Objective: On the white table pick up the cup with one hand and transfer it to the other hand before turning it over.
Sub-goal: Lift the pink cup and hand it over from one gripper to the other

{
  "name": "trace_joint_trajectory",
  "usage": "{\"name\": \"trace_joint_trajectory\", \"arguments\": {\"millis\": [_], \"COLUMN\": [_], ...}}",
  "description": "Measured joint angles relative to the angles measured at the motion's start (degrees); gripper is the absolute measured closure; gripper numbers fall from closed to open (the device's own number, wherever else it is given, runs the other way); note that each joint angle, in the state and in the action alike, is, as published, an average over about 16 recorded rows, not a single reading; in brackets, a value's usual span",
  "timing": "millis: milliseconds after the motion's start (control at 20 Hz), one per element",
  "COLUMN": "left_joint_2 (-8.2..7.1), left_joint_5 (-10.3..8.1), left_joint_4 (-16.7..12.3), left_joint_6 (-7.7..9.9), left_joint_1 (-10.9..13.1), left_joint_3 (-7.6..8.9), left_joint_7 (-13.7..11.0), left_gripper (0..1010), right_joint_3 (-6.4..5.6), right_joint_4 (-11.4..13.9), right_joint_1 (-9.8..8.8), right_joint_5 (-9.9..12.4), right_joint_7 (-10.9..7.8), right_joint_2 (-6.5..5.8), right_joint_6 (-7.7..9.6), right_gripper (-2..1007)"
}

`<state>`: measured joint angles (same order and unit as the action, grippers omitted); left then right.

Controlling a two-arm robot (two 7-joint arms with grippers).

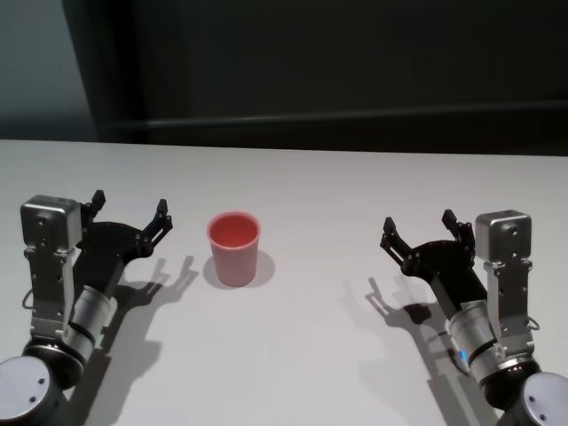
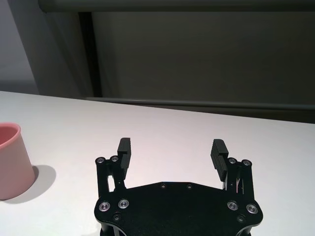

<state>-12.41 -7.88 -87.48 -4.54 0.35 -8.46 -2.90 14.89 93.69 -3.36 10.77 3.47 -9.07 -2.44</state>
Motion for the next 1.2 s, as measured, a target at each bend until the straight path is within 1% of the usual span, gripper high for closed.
{"name": "trace_joint_trajectory", "arguments": {"millis": [550, 700, 950, 1200], "left_joint_2": [-0.01, -0.26, -1.26, -3.06], "left_joint_5": [0.01, 0.15, 0.72, 1.75], "left_joint_4": [0.0, 0.0, -0.2, -0.7], "left_joint_6": [0.02, 0.18, 0.69, 1.26], "left_joint_1": [0.0, -0.2, -0.9, -2.0], "left_joint_3": [0.01, 0.12, 0.70, 1.43], "left_joint_7": [0.0, -0.4, -1.5, -3.8], "left_gripper": [10, 9, 10, 9], "right_joint_3": [0.00, 0.00, 0.00, 0.00], "right_joint_4": [0.0, 0.0, 0.0, 0.0], "right_joint_1": [0.00, 0.00, 0.00, 0.00], "right_joint_5": [0.0, 0.0, 0.0, 0.0], "right_joint_7": [0.00, 0.00, 0.00, 0.00], "right_joint_2": [0.00, 0.00, 0.00, 0.00], "right_joint_6": [0.00, 0.00, 0.00, 0.00], "right_gripper": [3, 3, 3, 3]}}
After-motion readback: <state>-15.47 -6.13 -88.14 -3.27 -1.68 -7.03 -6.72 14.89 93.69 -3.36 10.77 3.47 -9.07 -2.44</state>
